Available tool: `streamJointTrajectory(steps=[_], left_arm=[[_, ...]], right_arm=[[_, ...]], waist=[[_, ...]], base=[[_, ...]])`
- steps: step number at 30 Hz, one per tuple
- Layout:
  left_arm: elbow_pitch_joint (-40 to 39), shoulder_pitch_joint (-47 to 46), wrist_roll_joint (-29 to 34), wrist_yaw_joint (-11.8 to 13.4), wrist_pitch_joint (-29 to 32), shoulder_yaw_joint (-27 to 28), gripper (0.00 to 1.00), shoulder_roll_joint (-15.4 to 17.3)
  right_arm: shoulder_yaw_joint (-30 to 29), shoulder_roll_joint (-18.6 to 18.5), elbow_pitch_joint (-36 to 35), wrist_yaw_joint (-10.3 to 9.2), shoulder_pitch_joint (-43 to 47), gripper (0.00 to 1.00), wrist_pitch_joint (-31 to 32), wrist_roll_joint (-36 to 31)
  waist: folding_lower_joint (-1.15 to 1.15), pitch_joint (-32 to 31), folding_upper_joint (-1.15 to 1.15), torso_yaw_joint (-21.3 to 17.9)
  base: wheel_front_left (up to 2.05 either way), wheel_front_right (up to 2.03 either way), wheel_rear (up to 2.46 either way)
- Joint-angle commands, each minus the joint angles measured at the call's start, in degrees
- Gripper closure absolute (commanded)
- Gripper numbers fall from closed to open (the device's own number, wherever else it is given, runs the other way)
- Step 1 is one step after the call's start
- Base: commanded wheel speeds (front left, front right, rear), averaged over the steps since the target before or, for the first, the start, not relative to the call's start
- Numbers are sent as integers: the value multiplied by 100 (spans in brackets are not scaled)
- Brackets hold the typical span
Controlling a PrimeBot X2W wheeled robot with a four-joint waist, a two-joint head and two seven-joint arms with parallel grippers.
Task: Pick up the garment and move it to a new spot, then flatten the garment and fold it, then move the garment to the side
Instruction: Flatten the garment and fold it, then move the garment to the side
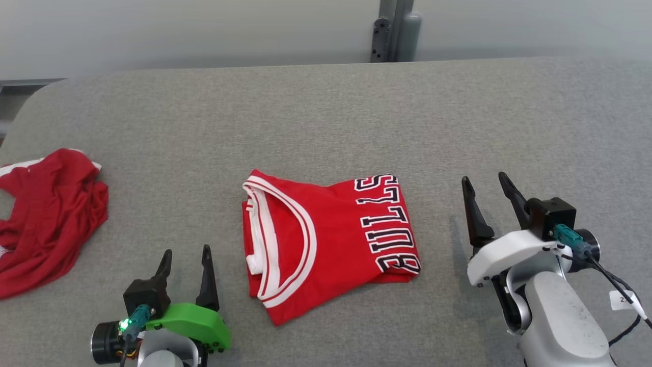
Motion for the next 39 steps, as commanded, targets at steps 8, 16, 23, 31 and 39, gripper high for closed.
streamJointTrajectory(steps=[8,16,23,31,39], left_arm=[[27,110,98,-49,3,279,0,28],[10,438,133,-19,3,443,0,27],[-100,620,226,-50,3,550,0,27],[-133,544,249,-128,3,447,0,27],[-153,271,257,-175,3,225,0,27]], right_arm=[[-24,-10,5,-1,417,0,-16,-39],[113,-11,105,-1,719,0,-16,215],[148,-10,110,-1,832,0,-16,341],[467,-9,276,-1,759,0,-16,526],[998,-14,691,-1,128,0,-16,880]], waist=[[0,-130,0,-518],[0,-534,0,-634],[0,-622,0,-616],[0,-466,0,-361],[0,-52,0,225]], base=[[0,0,0],[0,0,0],[0,0,0],[0,0,0],[0,0,0]])
